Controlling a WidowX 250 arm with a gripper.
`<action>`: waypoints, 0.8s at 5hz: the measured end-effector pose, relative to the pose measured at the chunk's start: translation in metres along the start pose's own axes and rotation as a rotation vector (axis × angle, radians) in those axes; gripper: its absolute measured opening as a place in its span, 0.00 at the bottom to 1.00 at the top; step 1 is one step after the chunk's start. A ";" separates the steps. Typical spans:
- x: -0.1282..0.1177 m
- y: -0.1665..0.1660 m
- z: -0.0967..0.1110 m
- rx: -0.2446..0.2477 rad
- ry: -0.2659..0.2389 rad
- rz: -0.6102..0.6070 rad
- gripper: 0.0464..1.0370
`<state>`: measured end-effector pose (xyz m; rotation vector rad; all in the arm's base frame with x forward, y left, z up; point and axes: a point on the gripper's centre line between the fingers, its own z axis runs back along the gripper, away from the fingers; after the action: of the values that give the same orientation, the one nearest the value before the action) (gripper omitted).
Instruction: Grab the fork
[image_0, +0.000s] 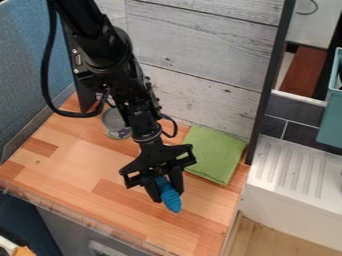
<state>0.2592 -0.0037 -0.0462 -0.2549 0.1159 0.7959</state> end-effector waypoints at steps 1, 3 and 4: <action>0.013 -0.002 0.006 -0.008 -0.024 0.016 0.41; 0.037 -0.009 0.005 -0.014 -0.025 0.063 0.41; 0.048 -0.016 0.007 -0.025 -0.032 0.075 0.41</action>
<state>0.3036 0.0206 -0.0461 -0.2626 0.0856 0.8760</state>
